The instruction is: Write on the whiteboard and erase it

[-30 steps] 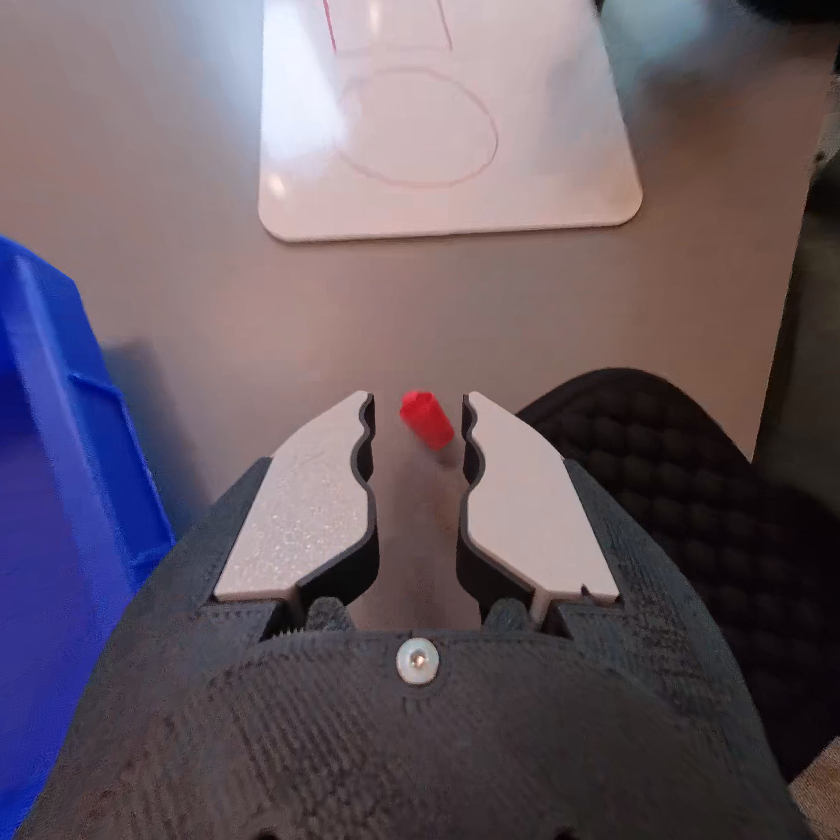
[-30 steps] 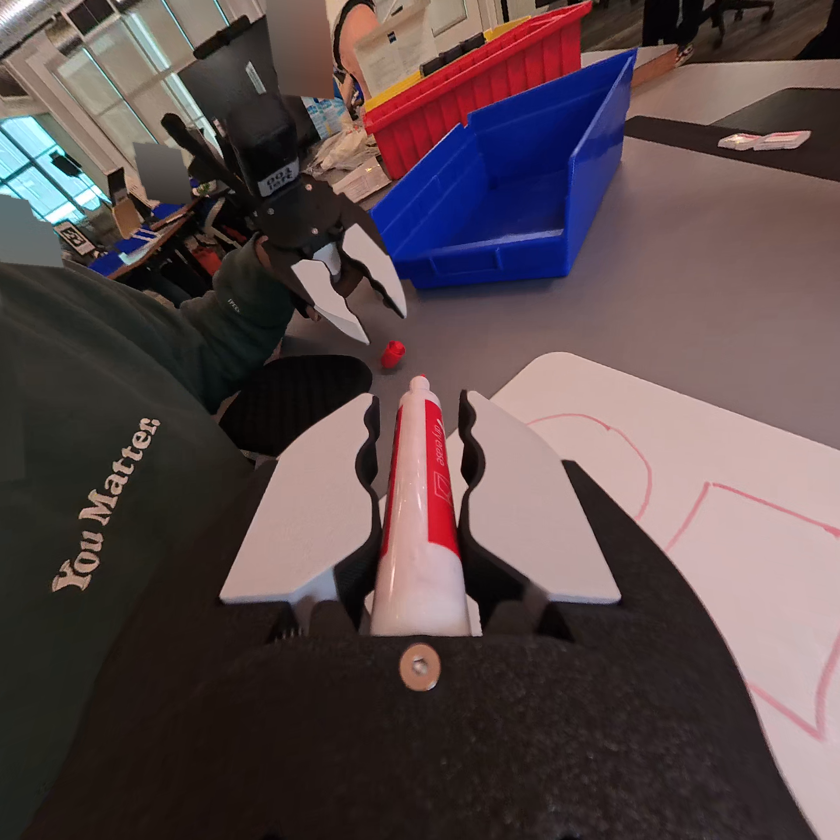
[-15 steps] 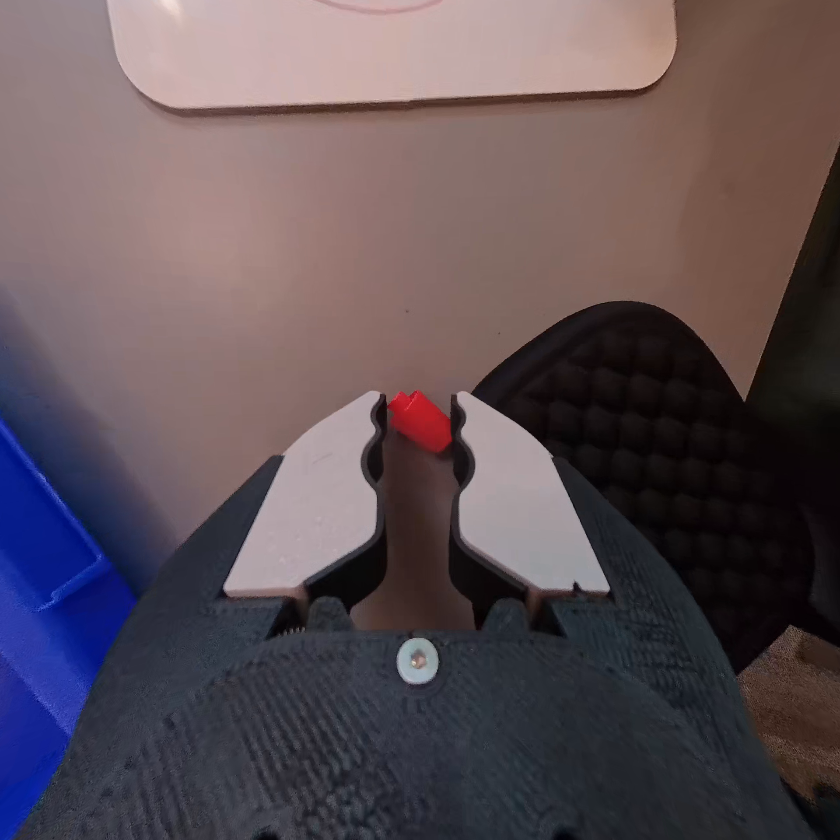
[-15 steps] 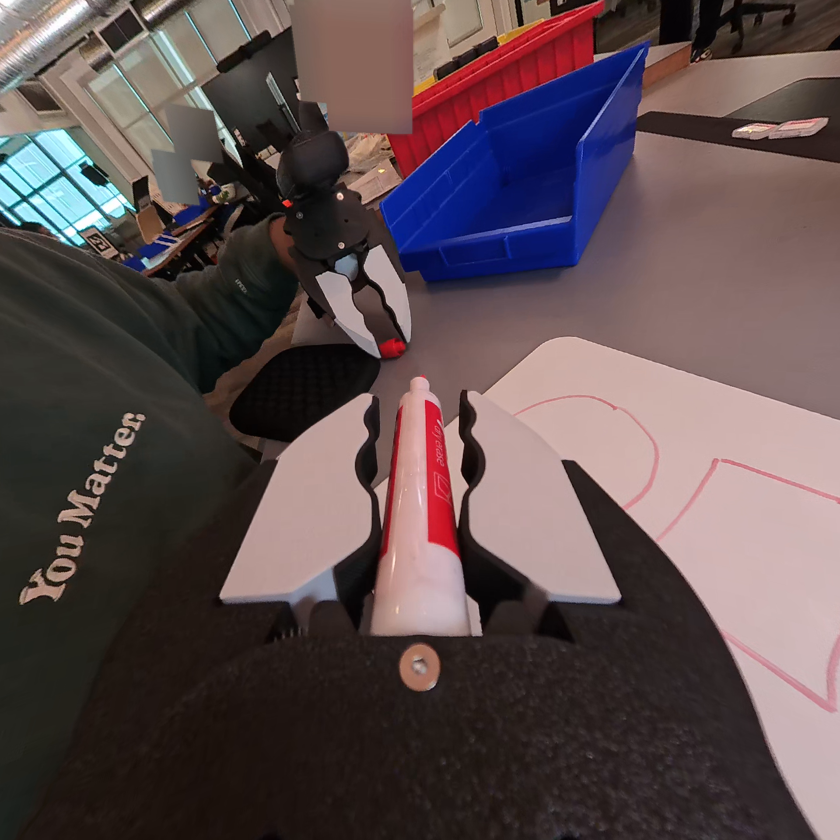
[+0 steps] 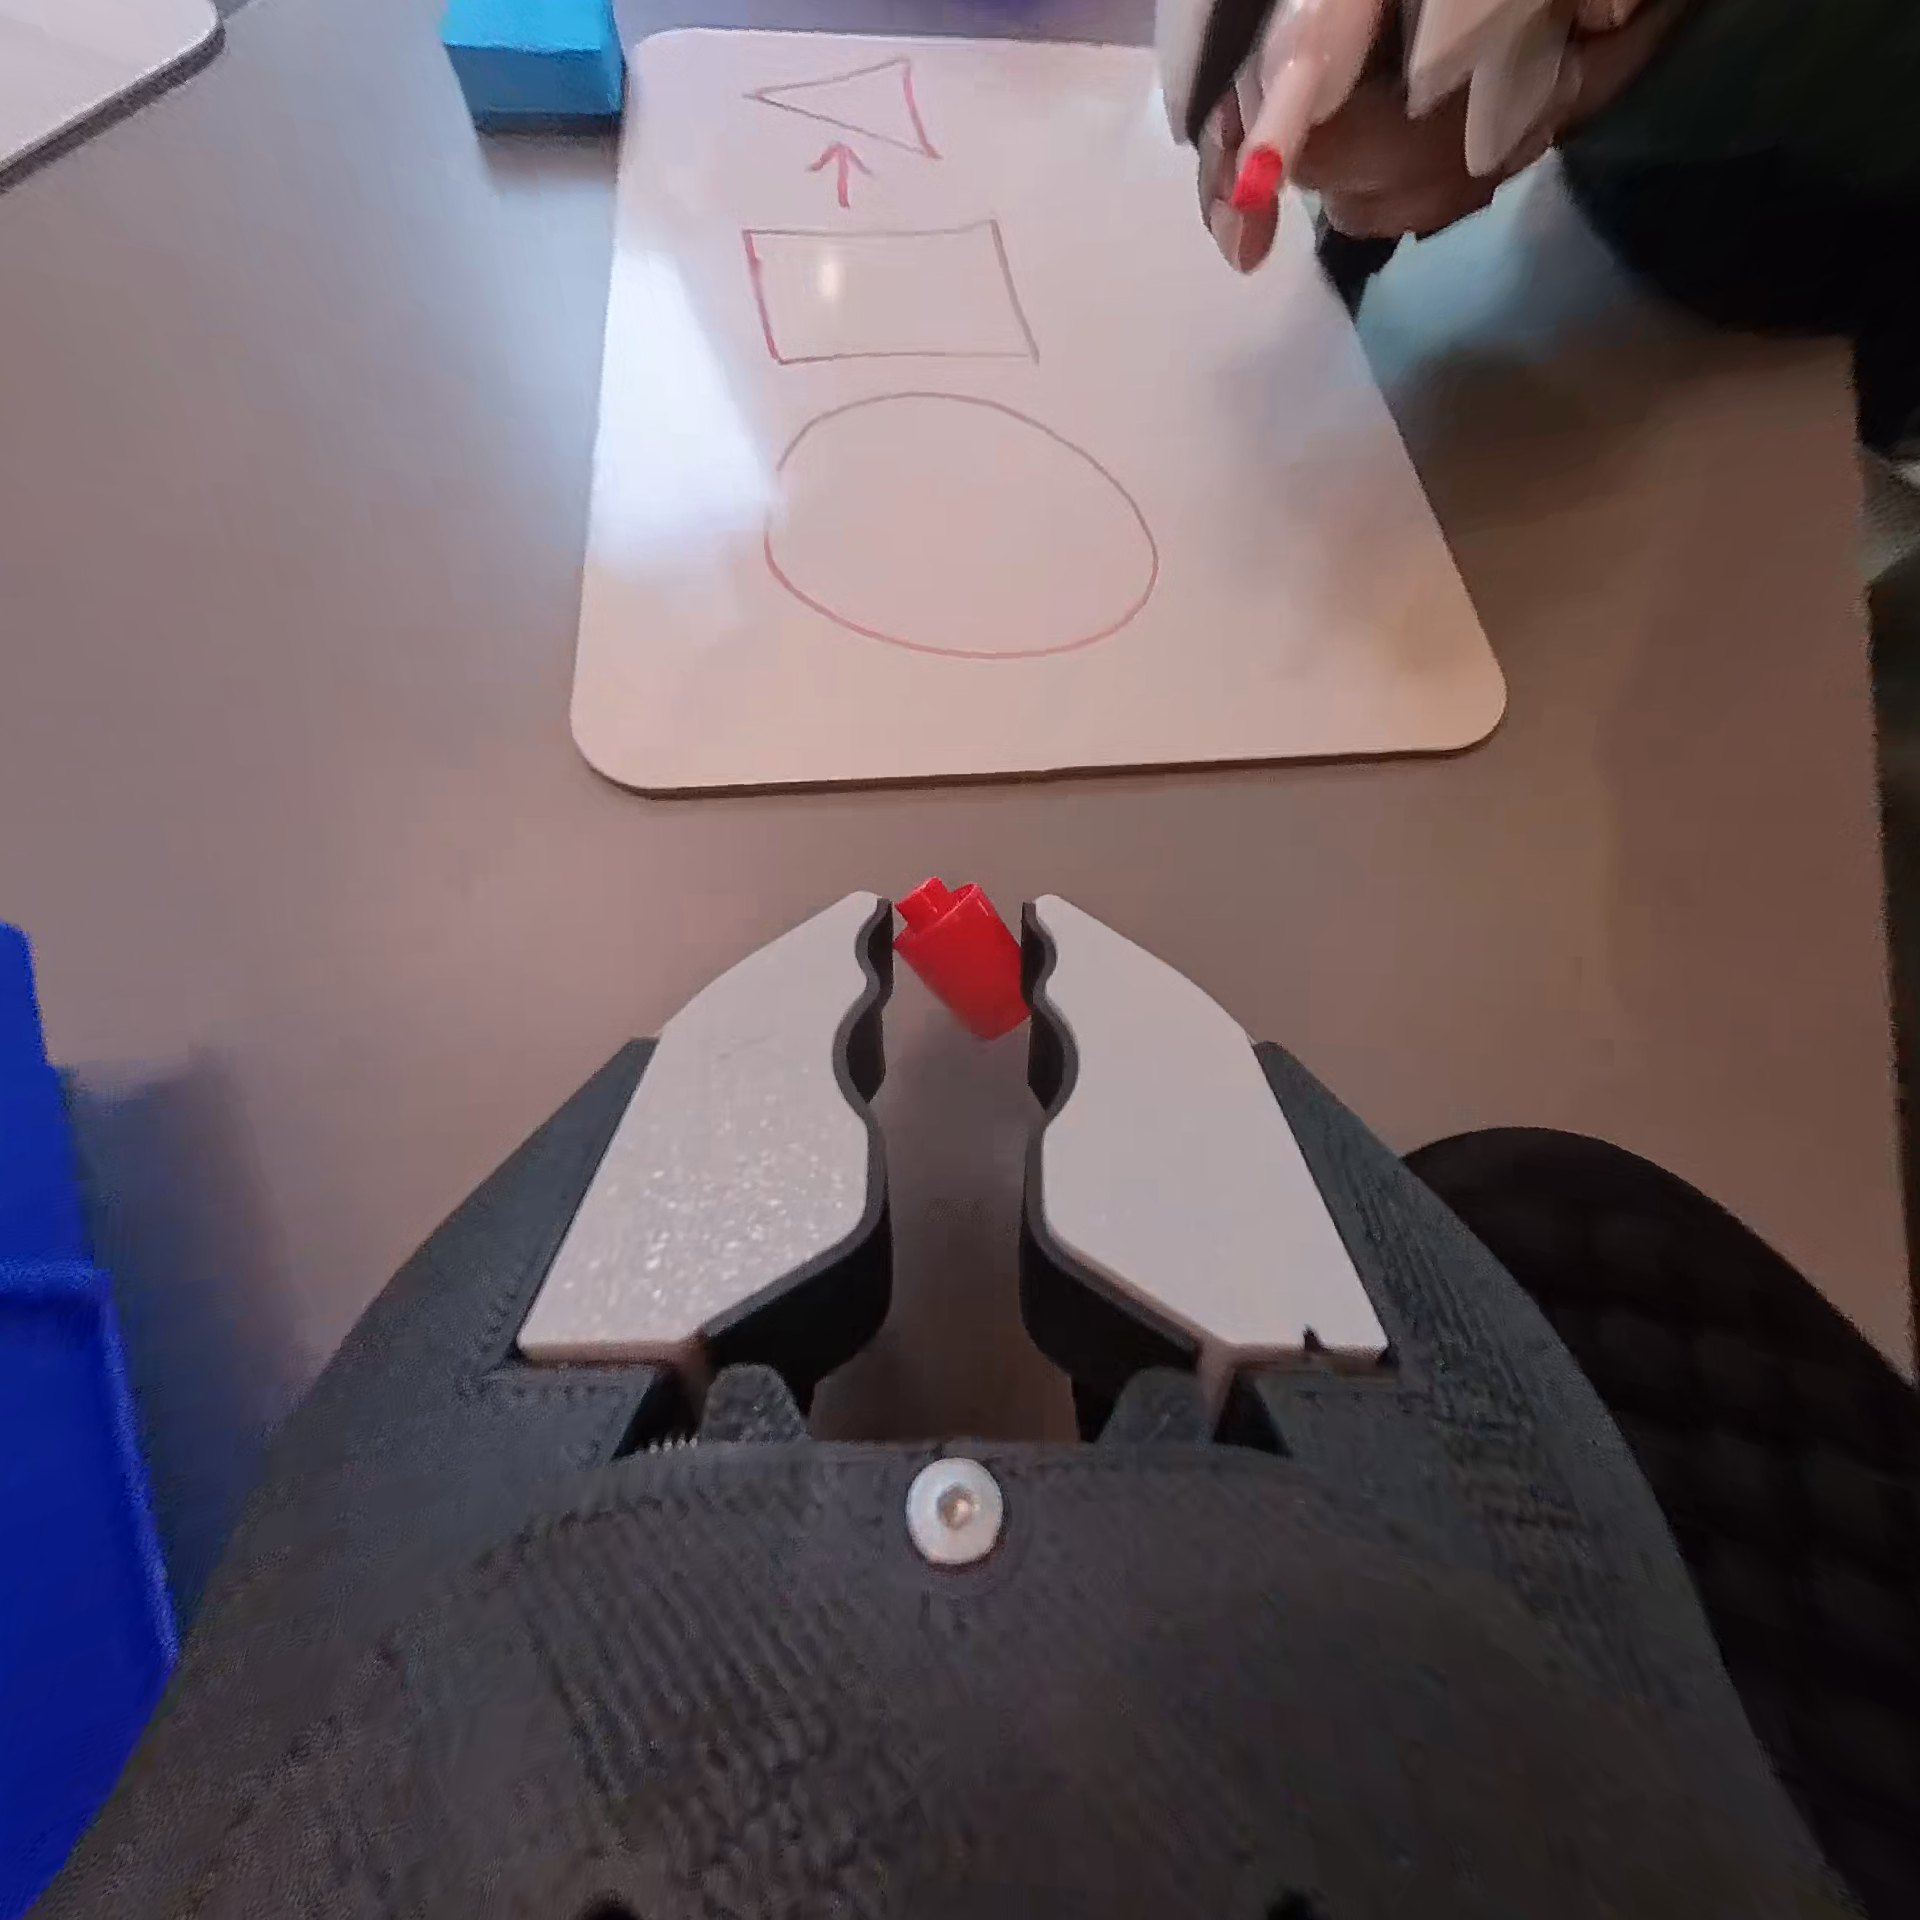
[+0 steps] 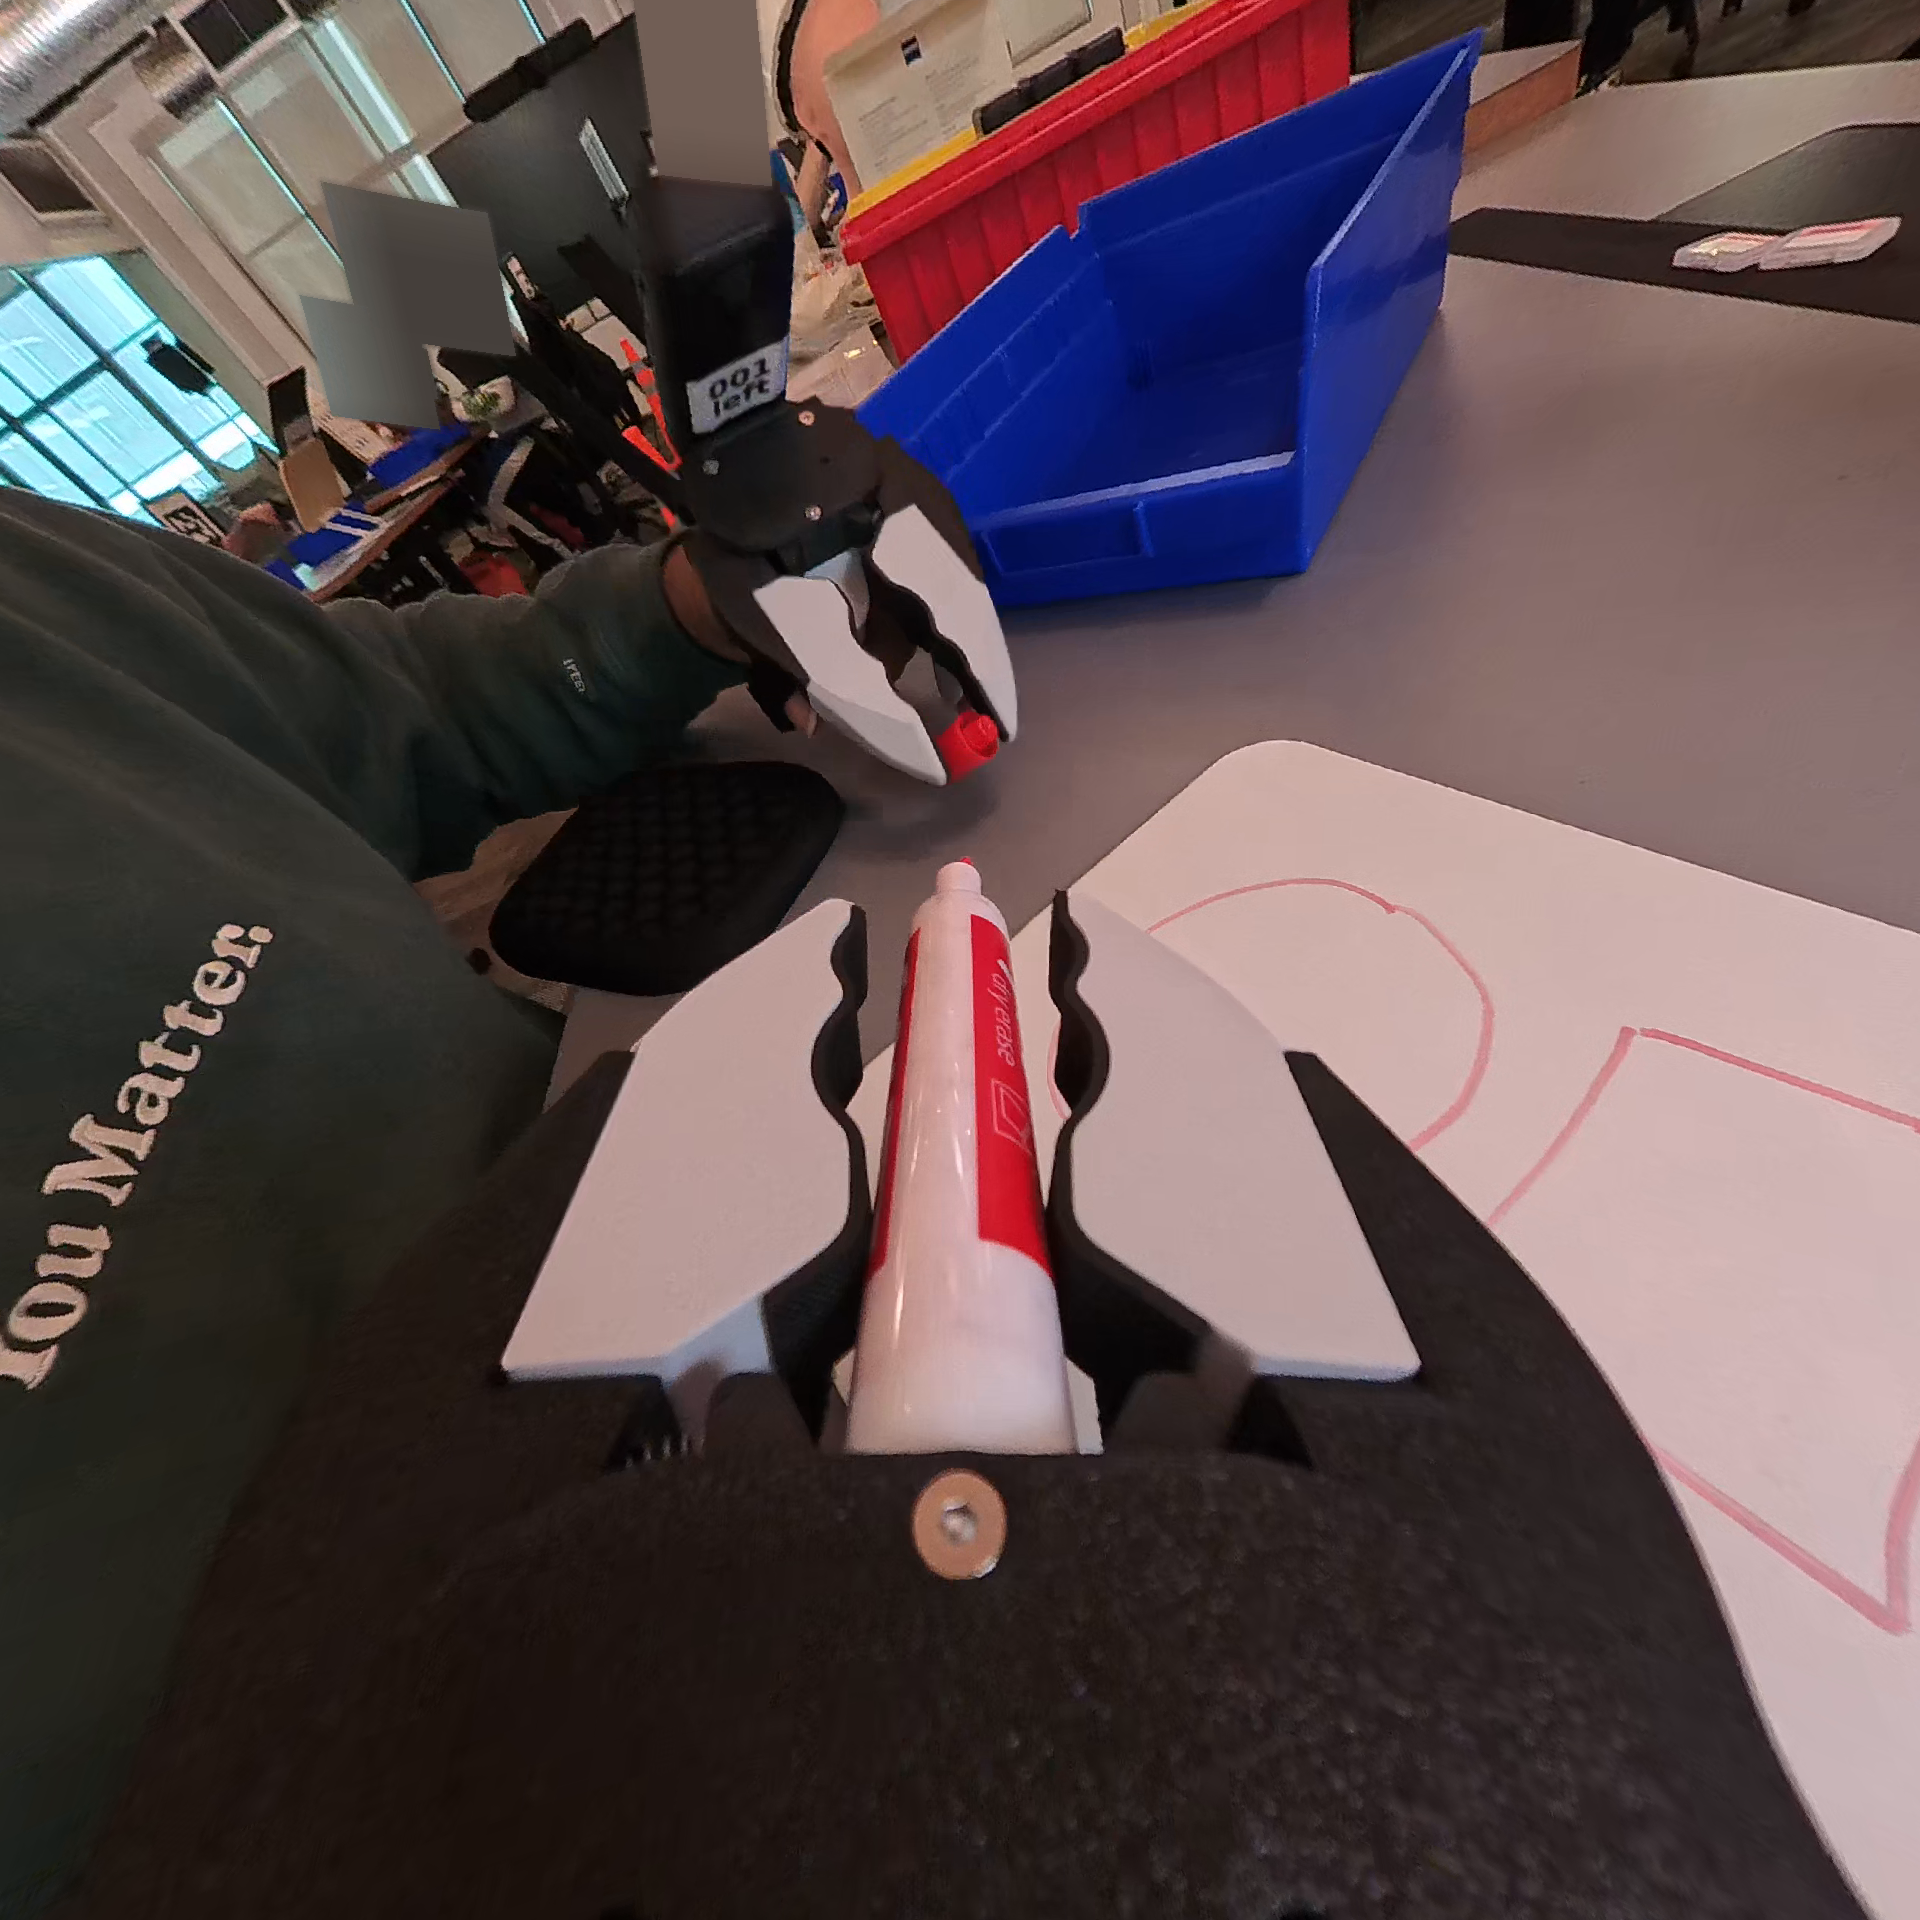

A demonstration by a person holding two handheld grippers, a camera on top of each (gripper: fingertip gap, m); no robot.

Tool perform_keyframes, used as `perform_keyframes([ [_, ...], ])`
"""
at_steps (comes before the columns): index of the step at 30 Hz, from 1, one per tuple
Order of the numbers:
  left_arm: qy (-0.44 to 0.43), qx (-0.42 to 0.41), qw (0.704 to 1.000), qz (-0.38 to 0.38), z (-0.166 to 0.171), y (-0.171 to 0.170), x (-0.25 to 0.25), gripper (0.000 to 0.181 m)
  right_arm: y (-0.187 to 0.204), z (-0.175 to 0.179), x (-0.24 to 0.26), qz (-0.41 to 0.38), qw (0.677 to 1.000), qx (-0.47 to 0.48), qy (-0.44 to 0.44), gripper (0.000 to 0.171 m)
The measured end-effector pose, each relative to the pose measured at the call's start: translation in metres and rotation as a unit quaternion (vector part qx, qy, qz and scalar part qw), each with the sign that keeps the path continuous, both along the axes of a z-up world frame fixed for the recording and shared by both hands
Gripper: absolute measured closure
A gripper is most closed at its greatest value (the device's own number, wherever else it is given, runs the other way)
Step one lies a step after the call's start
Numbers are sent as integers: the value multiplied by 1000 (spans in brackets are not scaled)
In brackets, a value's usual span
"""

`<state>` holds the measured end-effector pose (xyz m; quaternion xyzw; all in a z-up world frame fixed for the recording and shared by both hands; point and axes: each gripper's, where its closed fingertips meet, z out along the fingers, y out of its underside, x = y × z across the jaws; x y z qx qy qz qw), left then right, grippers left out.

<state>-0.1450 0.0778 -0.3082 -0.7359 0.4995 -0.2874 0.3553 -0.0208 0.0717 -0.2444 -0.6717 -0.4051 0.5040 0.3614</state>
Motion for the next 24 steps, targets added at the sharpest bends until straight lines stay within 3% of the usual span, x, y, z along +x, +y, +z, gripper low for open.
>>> perform_keyframes([
  [6, 69, 68, 994, -57, -19, -16, -1, 159, 1, -4, 1, -2, 1000, 10, -9, 137],
  [14, 73, -6, 996, -45, -11, -33, -17, 151, 0, -7, -2, 4, 1000, 9, -14, 137],
  [17, 118, 15, 987, -109, -5, -41, -19, 150, -1, -7, -3, 7, 1000, 12, -16, 137],
  [21, 200, 72, 949, -233, -3, -40, -25, 146, -1, -8, -3, 9, 1000, 11, -16, 137],
  [24, 214, 61, 938, -266, -7, -31, -22, 145, -2, -8, -3, 11, 1000, 11, -15, 137],
])
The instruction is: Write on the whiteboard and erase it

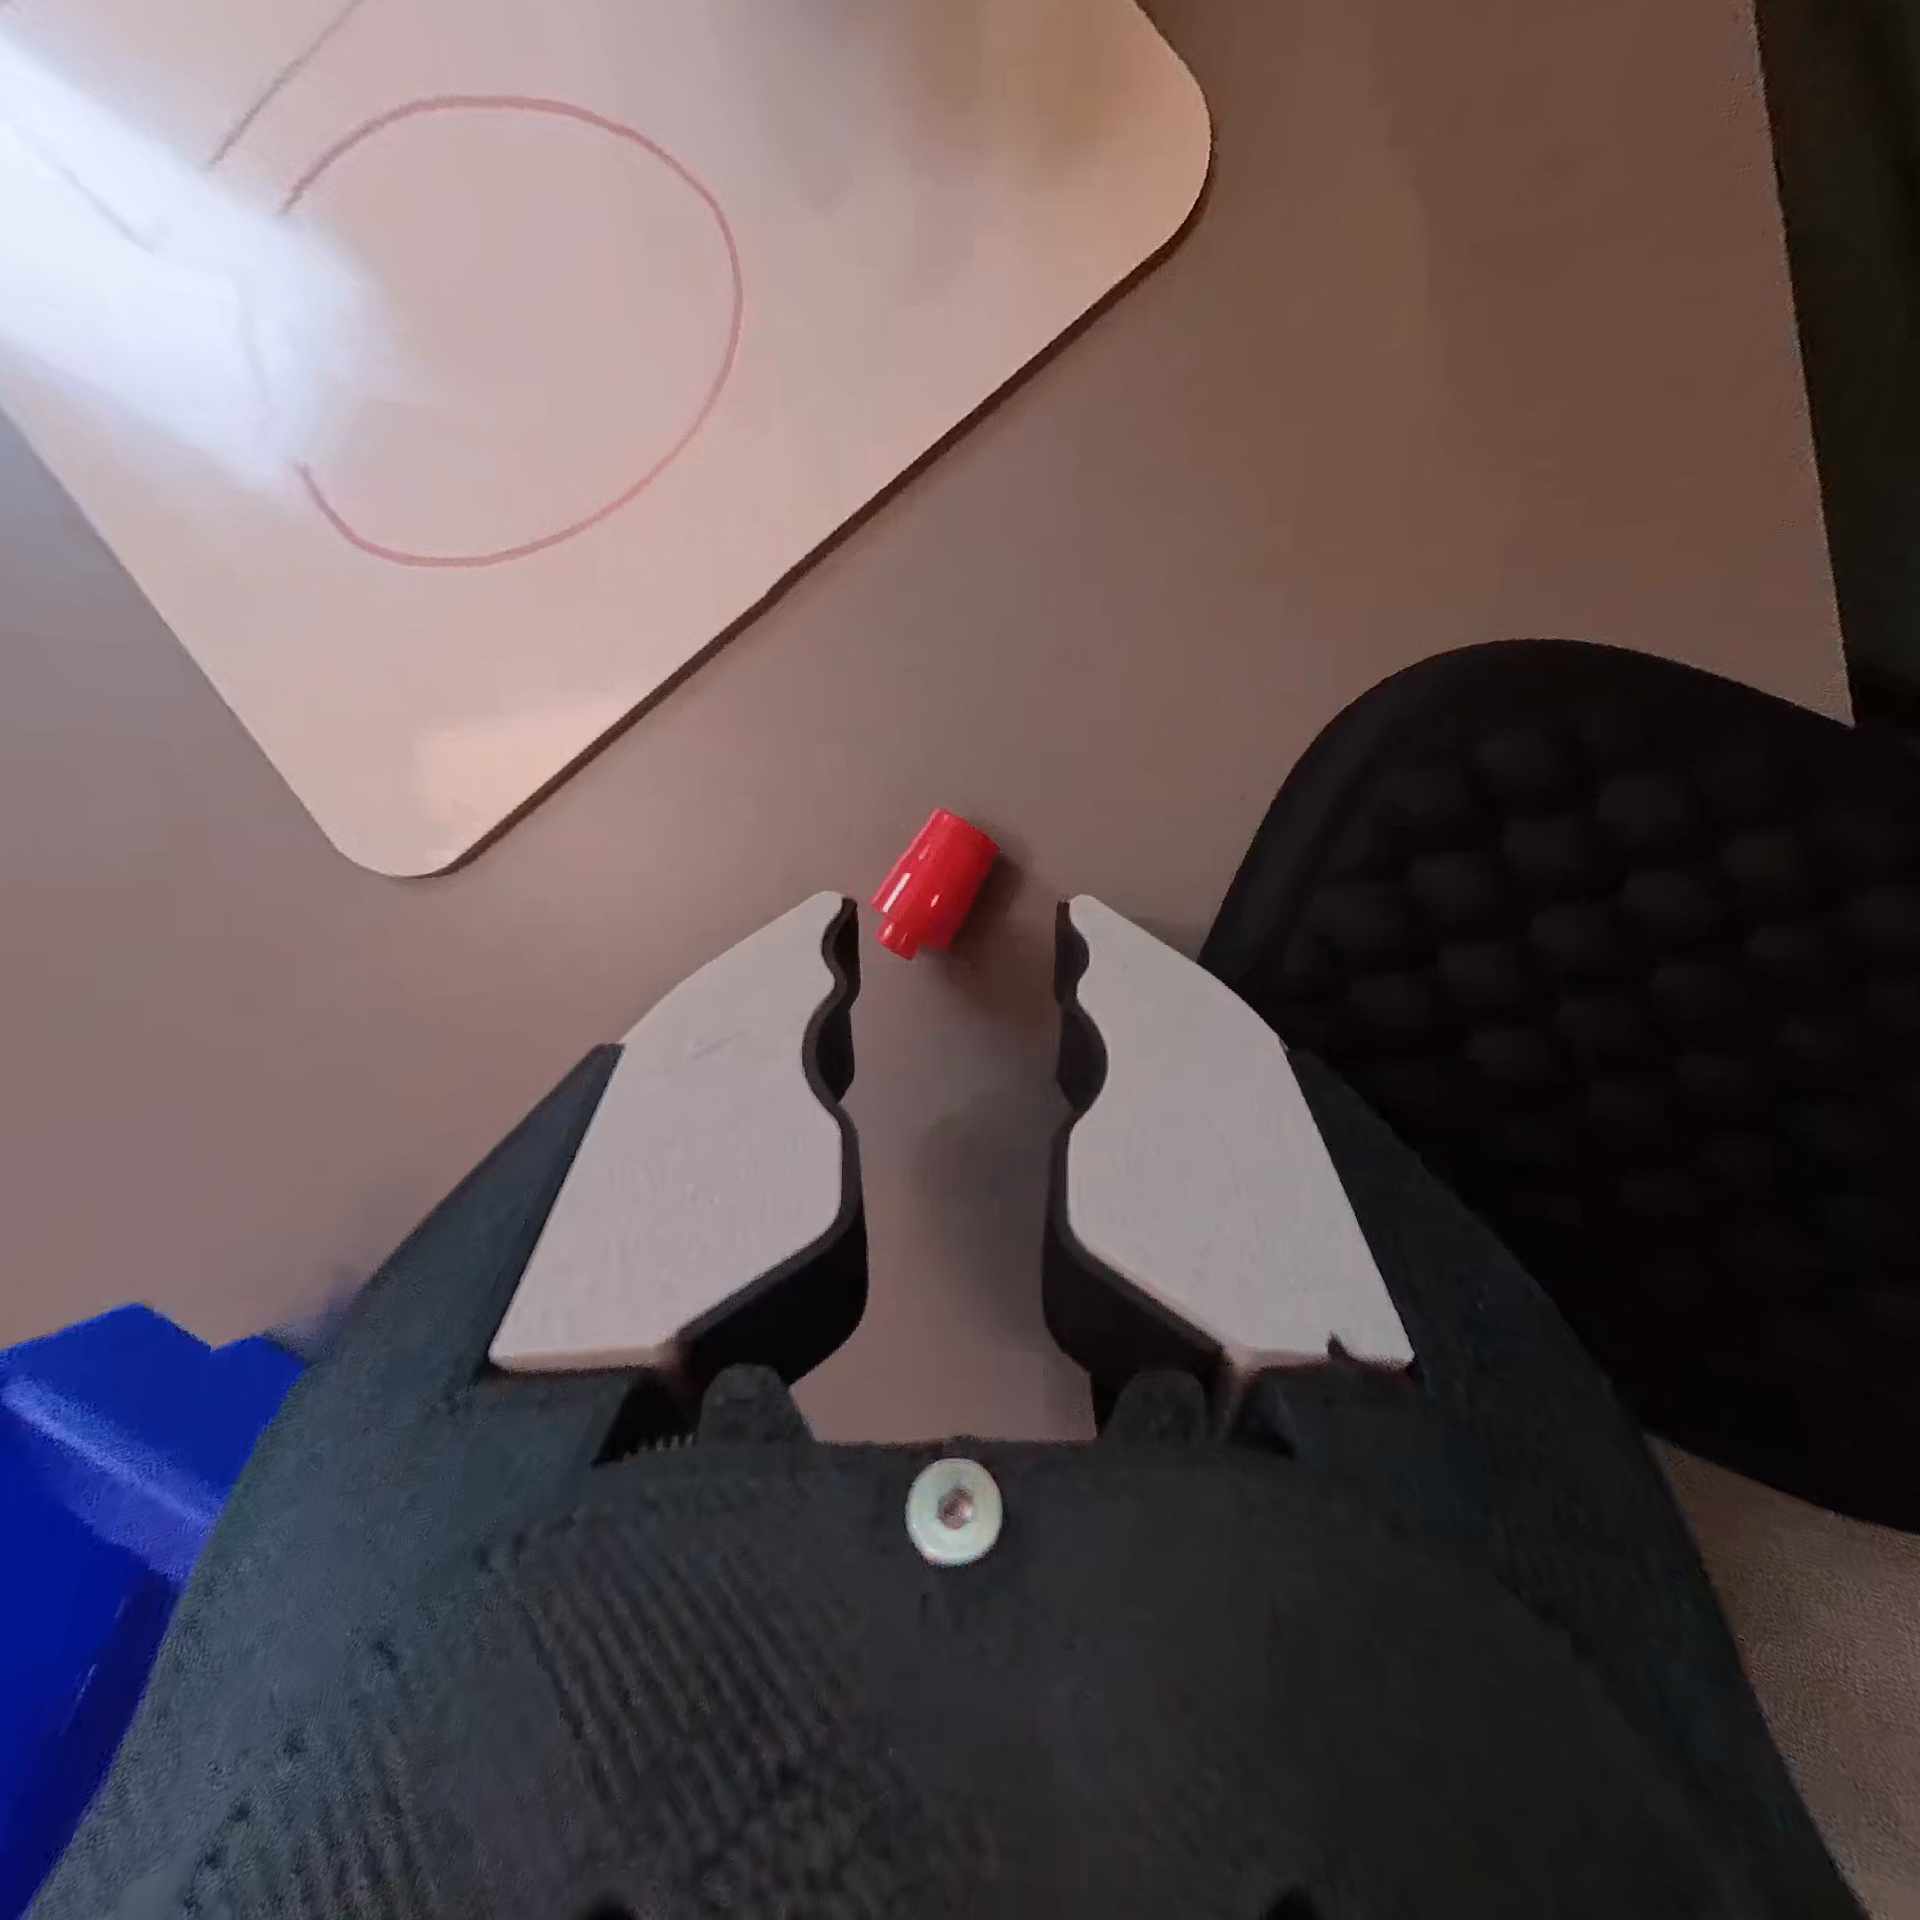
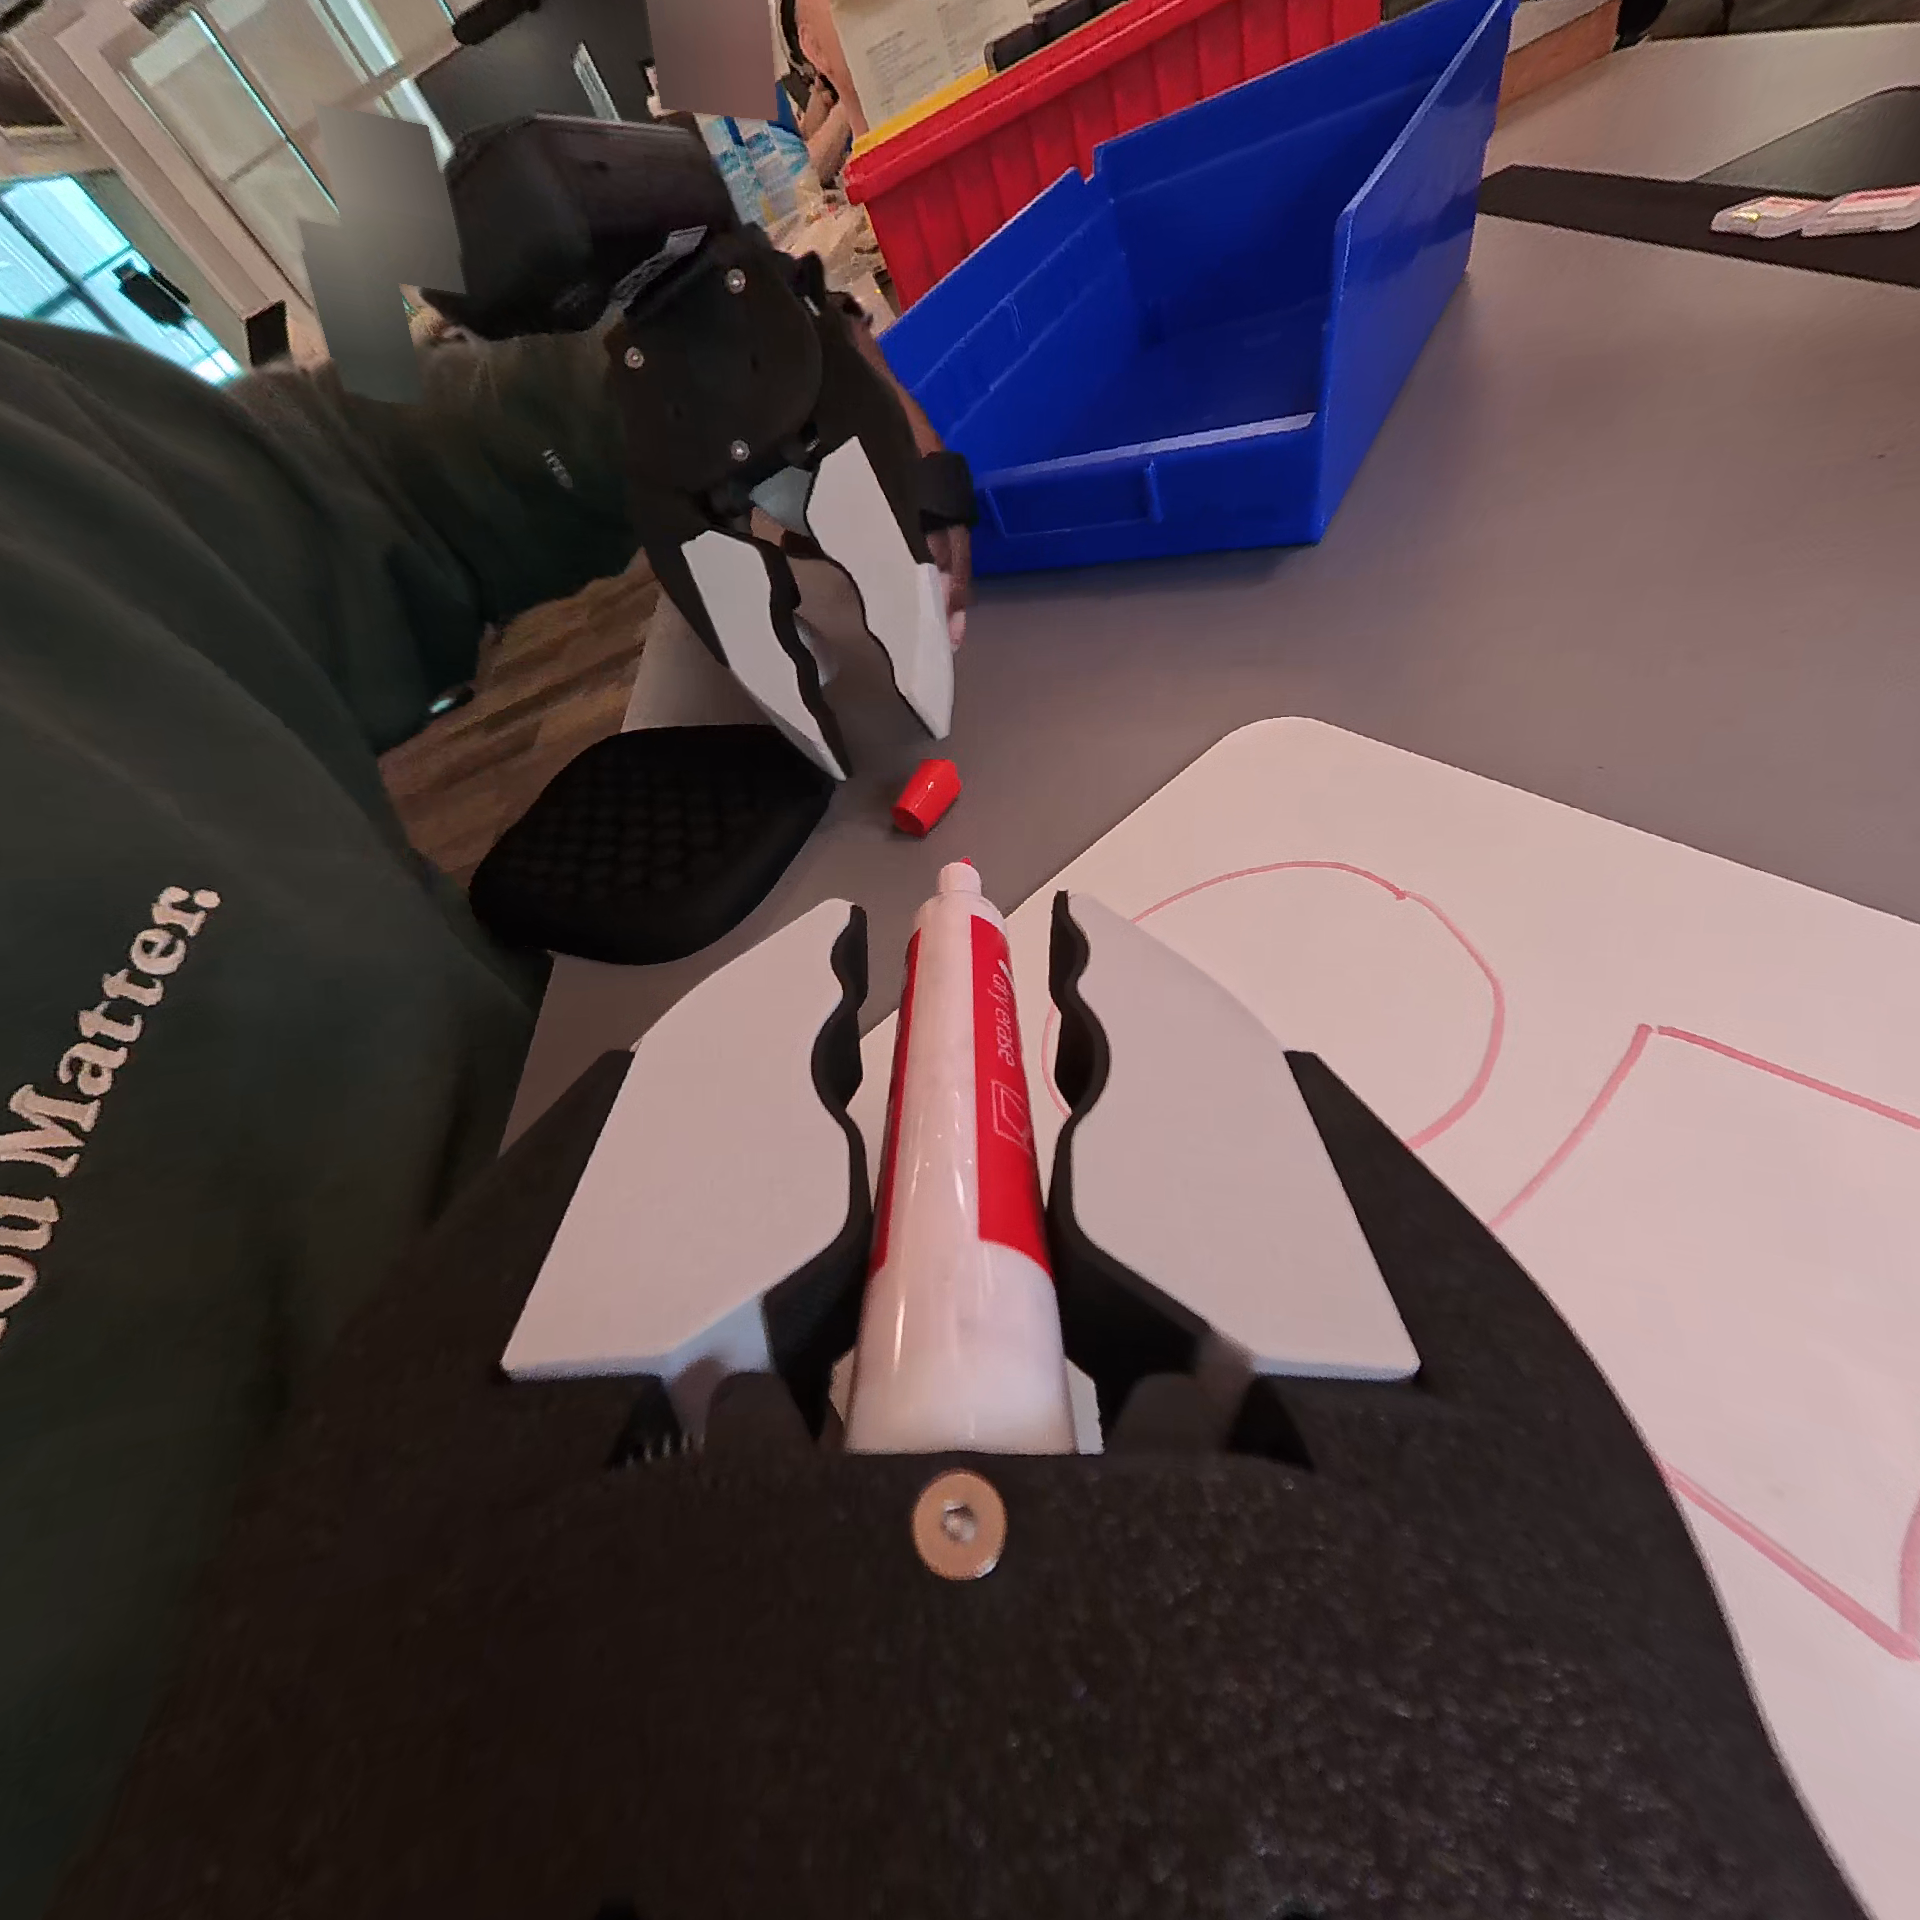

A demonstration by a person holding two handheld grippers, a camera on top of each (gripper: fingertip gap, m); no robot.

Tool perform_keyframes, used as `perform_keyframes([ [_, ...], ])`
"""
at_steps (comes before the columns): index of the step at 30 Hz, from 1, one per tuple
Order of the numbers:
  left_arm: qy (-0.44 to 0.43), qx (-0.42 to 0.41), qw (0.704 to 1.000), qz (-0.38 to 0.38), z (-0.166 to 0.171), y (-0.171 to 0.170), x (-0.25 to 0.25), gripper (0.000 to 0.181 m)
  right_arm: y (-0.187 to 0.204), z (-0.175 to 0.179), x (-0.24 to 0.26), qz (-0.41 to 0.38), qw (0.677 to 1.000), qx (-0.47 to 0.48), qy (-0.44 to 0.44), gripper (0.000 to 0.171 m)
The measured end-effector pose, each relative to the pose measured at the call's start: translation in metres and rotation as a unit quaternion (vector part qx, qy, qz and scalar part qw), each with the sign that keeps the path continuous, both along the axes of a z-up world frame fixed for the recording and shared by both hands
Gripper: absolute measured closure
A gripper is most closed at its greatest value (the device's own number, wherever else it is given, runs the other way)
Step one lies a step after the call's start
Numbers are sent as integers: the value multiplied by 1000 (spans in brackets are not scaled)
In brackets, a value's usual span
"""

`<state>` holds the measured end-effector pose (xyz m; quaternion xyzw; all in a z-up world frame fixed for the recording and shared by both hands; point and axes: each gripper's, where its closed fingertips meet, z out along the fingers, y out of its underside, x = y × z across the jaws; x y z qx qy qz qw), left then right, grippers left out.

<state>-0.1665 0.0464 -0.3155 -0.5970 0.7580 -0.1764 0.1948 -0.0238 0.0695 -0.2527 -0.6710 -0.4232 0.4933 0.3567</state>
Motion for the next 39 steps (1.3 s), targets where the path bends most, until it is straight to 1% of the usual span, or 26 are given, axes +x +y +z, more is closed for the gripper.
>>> perform_keyframes([
  [5, -33, -40, 999, -9, -15, 0, 10, 146, -2, 0, 2, 4, 1000, 10, -4, 137],
  [8, -57, -60, 996, 17, -19, -4, 11, 154, -2, 2, 4, 6, 1000, 6, 2, 137],
  [9, -65, -57, 996, 26, -19, -5, 10, 155, -2, 3, 5, 7, 1000, 4, 5, 137],
  [13, -106, -46, 991, 65, -18, -13, 14, 151, -3, 3, 4, 13, 1000, 2, 6, 137],
  [16, -132, -16, 987, 94, -17, -10, 17, 154, -3, 1, 3, 14, 1000, -1, 5, 137],
  [19, -161, 9, 983, 88, -16, -11, 19, 163, -4, -1, 1, 15, 1000, -2, 3, 137],
  [21, -183, 1, 979, 89, -13, -11, 20, 163, -5, -2, 0, 16, 1000, -1, 1, 137],
  [22, -185, -8, 979, 90, -13, -11, 20, 163, -5, -2, 0, 17, 1000, 0, 1, 137],
  [24, -160, 6, 983, 92, -15, -7, 23, 162, -5, -1, -1, 18, 1000, -1, 3, 137],
  [25, -158, -4, 982, 100, -12, -7, 27, 162, -5, 0, -2, 19, 1000, -2, 6, 137],
  [27, -209, -61, 968, 122, 9, -6, 46, 163, -7, 4, -4, 22, 1000, 4, 17, 137],
  [29, -259, -75, 952, 143, 33, 3, 66, 163, -9, 12, -5, 21, 999, 32, 31, 137],
  [31, -300, -83, 940, 138, 53, 5, 89, 164, -14, 25, -7, 21, 996, 71, 52, 137],
  [34, -333, -83, 932, 114, 70, 5, 115, 163, -19, 37, -10, 19, 990, 124, 58, 137],
  [39, -348, -75, 930, 92, 78, 3, 128, 164, -23, 32, -8, 23, 989, 144, 32, 137],
])
